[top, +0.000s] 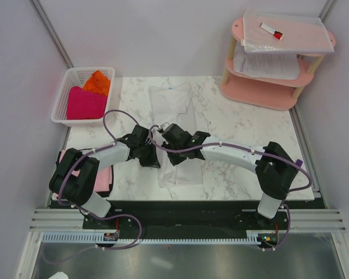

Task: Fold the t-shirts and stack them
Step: Rotate the tshirt 90 degrees

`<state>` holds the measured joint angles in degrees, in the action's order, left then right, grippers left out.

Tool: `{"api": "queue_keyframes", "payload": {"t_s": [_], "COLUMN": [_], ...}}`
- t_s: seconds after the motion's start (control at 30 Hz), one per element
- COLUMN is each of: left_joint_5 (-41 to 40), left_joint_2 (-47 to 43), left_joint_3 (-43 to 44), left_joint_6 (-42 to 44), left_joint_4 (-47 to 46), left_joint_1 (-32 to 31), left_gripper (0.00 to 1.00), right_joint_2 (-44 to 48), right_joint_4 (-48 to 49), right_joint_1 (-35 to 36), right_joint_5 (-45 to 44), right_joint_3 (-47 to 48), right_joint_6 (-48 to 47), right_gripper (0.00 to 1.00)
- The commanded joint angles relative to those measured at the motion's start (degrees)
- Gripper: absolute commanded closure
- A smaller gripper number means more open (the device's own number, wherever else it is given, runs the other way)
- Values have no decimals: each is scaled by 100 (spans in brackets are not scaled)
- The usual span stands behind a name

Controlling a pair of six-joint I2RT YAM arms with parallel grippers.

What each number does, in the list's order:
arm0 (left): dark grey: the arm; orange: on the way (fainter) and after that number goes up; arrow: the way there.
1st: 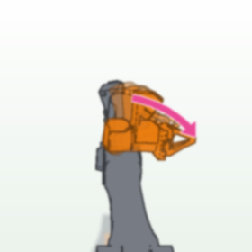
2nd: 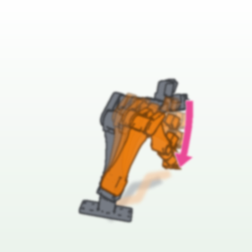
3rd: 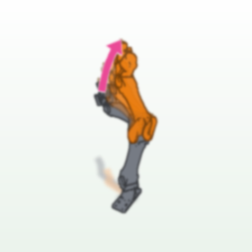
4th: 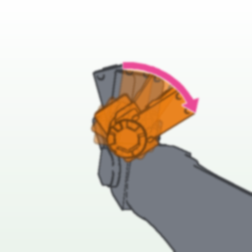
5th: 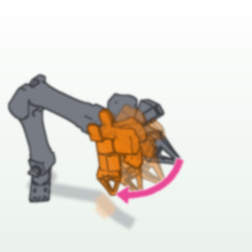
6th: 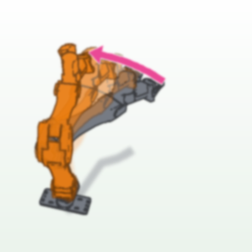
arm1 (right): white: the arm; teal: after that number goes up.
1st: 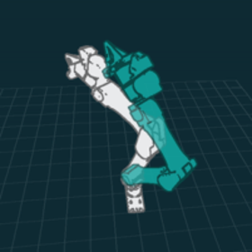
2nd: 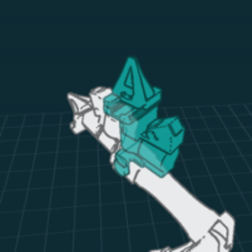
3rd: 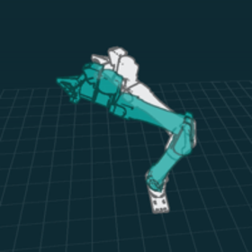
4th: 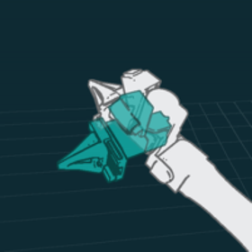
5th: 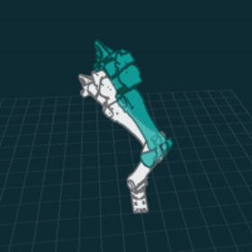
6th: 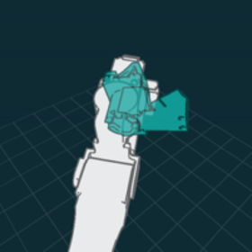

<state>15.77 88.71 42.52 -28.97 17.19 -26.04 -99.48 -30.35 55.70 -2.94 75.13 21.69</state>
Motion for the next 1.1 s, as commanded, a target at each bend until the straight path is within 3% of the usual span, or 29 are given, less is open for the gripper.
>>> {"api": "queue_keyframes", "payload": {"t_s": [0.0, 1.07], "left_joint_5": [-531, -549], "left_joint_2": [165, 165], "left_joint_3": [-165, -165], "left_joint_6": [-12, -47], "left_joint_4": [-14, -5], "left_joint_1": [55, 55], "left_gripper": [98, 98], "right_joint_2": [-545, -1372], "right_joint_4": [310, 328], "right_joint_1": [125, 679], "right_joint_5": [434, 865], "right_joint_3": [212, 652], "right_joint_6": [-104, -104], "right_gripper": [100, 100]}}
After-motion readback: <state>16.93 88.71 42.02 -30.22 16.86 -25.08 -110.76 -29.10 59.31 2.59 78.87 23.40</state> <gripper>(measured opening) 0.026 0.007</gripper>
